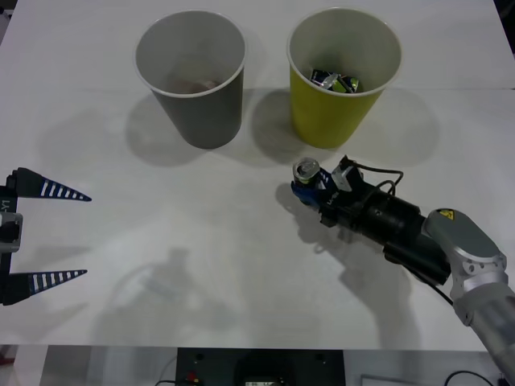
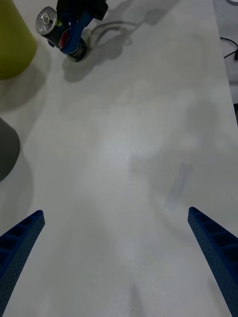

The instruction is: Put the can into the green bin and the plastic bottle into the gray bin

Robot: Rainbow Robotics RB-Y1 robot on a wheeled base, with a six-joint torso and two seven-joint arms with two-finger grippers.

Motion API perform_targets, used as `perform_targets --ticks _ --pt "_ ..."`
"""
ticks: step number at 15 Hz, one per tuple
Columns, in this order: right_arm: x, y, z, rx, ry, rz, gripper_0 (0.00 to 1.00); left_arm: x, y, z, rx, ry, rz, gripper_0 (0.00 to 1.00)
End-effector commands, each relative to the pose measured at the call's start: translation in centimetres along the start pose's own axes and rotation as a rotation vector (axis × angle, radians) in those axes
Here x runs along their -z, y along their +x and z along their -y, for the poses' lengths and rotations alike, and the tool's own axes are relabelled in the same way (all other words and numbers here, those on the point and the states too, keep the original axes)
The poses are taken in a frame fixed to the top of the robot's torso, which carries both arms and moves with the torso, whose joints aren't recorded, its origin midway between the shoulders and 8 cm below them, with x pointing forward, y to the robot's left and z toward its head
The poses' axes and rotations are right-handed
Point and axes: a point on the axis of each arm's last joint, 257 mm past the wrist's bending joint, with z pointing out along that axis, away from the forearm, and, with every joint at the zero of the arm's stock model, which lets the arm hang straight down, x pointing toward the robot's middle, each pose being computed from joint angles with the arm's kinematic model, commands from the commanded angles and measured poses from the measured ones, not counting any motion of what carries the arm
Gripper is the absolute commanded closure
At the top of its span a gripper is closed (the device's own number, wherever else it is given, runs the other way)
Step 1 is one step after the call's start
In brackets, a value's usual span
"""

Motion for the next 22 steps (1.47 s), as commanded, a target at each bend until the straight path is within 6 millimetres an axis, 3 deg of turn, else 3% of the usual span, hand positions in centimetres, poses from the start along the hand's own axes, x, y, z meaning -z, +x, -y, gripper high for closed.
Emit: perform_targets --ticks 1,7,10,15,22 --pt "1.2 -0.5 0.0 -0.001 -0.044 0.015 1.0 0.0 0.0 0.0 0.0 0.0 0.0 0.0" --pt "5.1 -0.9 0.3 0.026 -0.136 -0.007 1.0 0.0 0.0 0.0 0.0 0.0 0.0 0.0" --pt "7.7 -2.3 0.4 0.046 -0.174 -0.117 1.0 0.0 0.0 0.0 0.0 0.0 0.0 0.0" --pt "11.2 -5.0 0.0 -0.089 -0.158 -0.317 1.0 0.0 0.0 0.0 0.0 0.0 0.0 0.0" --pt "13.4 -8.8 1.4 -0.32 -0.024 -0.44 1.0 0.0 0.0 0.0 0.0 0.0 0.0 0.0"
